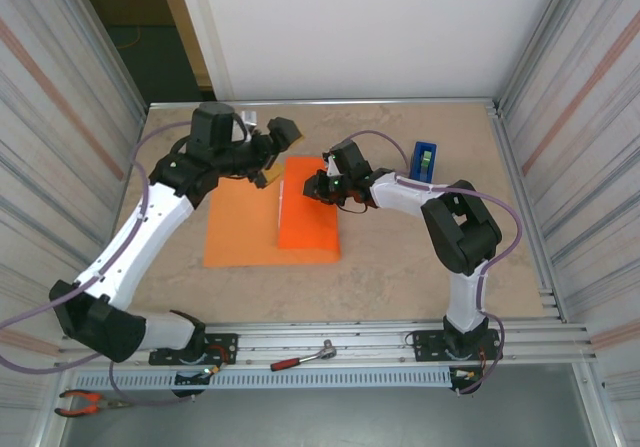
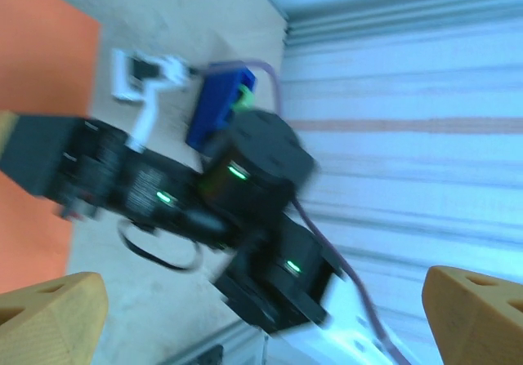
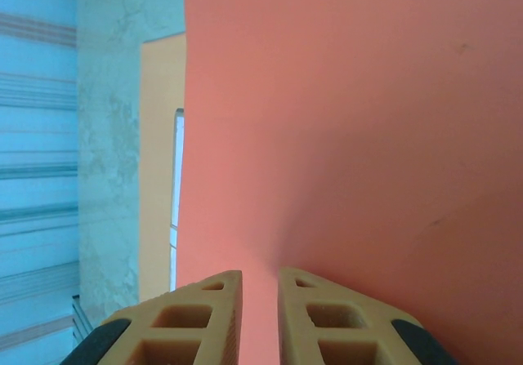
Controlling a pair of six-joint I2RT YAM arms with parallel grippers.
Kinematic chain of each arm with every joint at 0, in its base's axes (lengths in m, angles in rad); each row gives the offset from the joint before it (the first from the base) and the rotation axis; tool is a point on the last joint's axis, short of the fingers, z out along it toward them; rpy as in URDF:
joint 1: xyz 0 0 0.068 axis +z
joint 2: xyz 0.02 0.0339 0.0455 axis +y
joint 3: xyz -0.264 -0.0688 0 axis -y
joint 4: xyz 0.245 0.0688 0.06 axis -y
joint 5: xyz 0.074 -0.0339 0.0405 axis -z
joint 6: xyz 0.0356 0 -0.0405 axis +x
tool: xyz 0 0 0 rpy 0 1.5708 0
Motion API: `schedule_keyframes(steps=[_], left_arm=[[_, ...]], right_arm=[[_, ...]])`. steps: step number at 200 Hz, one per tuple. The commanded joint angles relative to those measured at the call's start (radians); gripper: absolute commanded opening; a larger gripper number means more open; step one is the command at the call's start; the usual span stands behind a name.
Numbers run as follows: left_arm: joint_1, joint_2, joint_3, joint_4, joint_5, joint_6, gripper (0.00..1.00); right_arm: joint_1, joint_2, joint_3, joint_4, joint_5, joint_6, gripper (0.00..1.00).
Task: Wrap the gift box in paper
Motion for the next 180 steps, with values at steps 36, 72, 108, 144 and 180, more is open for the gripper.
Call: schedule_keyframes(steps=[36, 72, 108, 144, 180], left_arm=[[-0.097, 0.022, 0.33, -0.168, -0.162, -0.018, 0.99], [-0.085, 0.021, 0.312, -0.13, -0.162, -0.027, 0.99], [-0.036, 0.058, 0.326, -0.08, -0.074, -0.06, 0.99], [-0.017, 0.025, 0.245, 0.003, -0.054, -0.107, 0.99], [0.029, -0.016, 0.184, 0.076, -0.033, -0.115, 0.99]], right_arm=[[0.017, 0.055, -0.031, -0.155, -0.025, 0.009, 0.18], [0.02, 0.072, -0.017, -0.16, -0.031, 0.007, 0.17], [0.026, 0.086, -0.01, -0.164, -0.037, 0.006, 0.16], [0.027, 0.101, -0.009, -0.159, -0.04, 0.004, 0.16], [0.024, 0.106, -0.002, -0.163, -0.045, -0.003, 0.15]])
